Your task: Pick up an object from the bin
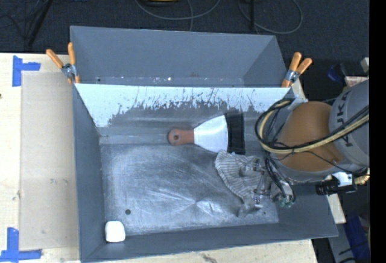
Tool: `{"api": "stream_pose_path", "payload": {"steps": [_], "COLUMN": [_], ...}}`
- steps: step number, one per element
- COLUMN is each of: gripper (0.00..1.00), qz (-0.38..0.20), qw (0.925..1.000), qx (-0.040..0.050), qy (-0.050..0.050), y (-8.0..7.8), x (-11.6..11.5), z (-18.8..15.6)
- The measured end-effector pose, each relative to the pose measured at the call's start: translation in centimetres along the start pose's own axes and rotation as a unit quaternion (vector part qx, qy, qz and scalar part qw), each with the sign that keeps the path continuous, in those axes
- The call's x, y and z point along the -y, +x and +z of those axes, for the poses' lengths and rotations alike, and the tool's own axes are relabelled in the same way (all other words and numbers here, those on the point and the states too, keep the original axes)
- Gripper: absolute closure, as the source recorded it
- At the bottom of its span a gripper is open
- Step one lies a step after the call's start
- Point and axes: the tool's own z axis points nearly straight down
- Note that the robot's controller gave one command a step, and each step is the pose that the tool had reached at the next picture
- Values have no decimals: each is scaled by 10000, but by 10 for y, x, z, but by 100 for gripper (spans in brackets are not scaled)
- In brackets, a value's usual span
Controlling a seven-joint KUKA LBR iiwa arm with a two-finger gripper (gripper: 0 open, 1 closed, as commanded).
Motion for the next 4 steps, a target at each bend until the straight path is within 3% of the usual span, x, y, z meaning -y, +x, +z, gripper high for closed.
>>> {"api": "stream_pose_path", "payload": {"steps": [1, 2, 3, 4], "gripper": [0, 0, 100, 100], "qz": [590, 506, 571, 570], "qw": [9983, 9987, 9983, 9983], "qx": [-4, 1, -93, -92], "qy": [37, 20, 18, 18], "y": [1, 1, 4, 4], "x": [-7, -9, -8, -8], "z": [0, -1, -3, -3]}}
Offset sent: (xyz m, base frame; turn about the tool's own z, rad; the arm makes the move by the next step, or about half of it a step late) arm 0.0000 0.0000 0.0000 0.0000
